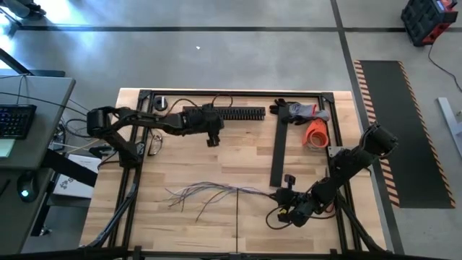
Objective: Ziptie cables
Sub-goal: Put the cable wires into the black cable duct
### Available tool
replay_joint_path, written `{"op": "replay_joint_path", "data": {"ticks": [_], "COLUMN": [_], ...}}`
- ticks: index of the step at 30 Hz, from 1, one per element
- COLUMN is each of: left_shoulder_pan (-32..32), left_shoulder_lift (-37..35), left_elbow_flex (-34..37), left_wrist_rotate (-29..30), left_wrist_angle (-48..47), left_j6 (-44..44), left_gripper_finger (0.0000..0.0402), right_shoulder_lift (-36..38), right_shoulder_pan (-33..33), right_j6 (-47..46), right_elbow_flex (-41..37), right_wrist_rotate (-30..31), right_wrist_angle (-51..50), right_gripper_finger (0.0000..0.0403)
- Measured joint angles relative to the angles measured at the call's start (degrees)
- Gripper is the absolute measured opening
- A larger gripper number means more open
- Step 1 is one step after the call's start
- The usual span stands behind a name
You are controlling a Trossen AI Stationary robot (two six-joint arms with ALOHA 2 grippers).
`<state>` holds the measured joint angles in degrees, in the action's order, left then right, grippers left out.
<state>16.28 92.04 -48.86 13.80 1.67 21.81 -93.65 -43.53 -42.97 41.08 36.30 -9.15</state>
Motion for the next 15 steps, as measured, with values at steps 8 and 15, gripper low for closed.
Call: {"op": "replay_joint_path", "data": {"ticks": [8,15], "left_shoulder_pan": [7.6,9.8], "left_shoulder_lift": [5.6,12.2], "left_elbow_flex": [0.4,0.3], "left_wrist_rotate": [3.4,11.2], "left_wrist_angle": [2.3,11.2], "left_j6": [19.4,22.7], "left_gripper_finger": [0.0195,0.0182], "right_shoulder_lift": [0.0,0.0], "right_shoulder_pan": [1.8,2.3], "right_j6": [1.7,2.5], "right_elbow_flex": [0.0,0.0], "right_wrist_rotate": [0.8,0.8], "right_wrist_angle": [-1.1,-1.4], "right_gripper_finger": [0.0012,0.0012]}}
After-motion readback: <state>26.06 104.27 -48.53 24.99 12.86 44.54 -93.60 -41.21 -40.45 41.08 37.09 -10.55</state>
